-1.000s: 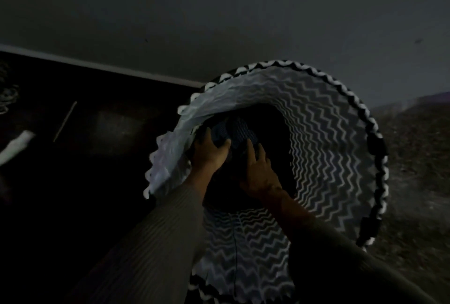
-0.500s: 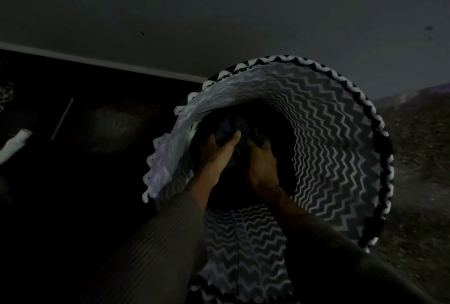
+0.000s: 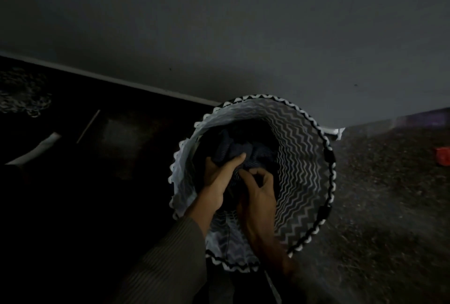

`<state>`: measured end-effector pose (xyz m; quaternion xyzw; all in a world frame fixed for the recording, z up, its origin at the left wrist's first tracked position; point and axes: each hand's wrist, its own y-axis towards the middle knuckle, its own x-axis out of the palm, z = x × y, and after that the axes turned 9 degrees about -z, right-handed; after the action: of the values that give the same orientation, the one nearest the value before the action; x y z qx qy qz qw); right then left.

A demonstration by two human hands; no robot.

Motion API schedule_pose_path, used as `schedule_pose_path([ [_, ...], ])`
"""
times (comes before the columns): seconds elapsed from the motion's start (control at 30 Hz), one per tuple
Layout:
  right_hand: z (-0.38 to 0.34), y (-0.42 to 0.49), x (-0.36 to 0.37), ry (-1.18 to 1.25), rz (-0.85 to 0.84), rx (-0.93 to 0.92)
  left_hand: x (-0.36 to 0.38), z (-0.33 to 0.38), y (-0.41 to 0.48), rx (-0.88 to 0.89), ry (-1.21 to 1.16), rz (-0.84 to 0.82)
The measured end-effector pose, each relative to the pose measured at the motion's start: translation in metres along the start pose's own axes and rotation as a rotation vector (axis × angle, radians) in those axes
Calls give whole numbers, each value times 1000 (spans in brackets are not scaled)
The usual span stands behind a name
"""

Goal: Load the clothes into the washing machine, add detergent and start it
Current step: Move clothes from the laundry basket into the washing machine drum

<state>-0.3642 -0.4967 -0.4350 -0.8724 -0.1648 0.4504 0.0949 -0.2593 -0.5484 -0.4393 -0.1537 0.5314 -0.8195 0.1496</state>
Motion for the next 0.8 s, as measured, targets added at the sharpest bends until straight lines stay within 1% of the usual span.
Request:
schedule_pose_path([
  [0.07,-7,-13,-12,-10,-22,-56,-3,-3,-15,60,-4,16],
  [0.13,-13,-25,-24,31,-43,-78,-7,-3,-32,114,-6,27],
  [0.23,-17,-36,-44,173,-41,-72,-15,-2,-56,179,-30,27],
  [0.3,-15,-37,-57,214,-28,-45,-20,0,-72,222,-29,19],
  [0.33,-15,-36,-63,219,-48,-33,-23,1,-78,223,-42,13],
  [0.4,-18,-33,-77,261,-156,-30,-29,6,-91,200,-83,-51],
  [0.5,-25,-27,-97,298,-335,-96,-34,13,-112,173,-90,-211],
  [0.57,-31,-22,-107,342,-383,-163,-34,22,-129,186,-71,-292],
  [0.67,-43,-23,-121,520,-376,-227,-34,41,-151,269,3,-342],
  [0.7,-49,-25,-127,538,-363,-228,-33,48,-160,326,55,-351],
  [0.8,-67,-37,-146,555,-272,-246,-32,62,-183,506,211,-292],
])
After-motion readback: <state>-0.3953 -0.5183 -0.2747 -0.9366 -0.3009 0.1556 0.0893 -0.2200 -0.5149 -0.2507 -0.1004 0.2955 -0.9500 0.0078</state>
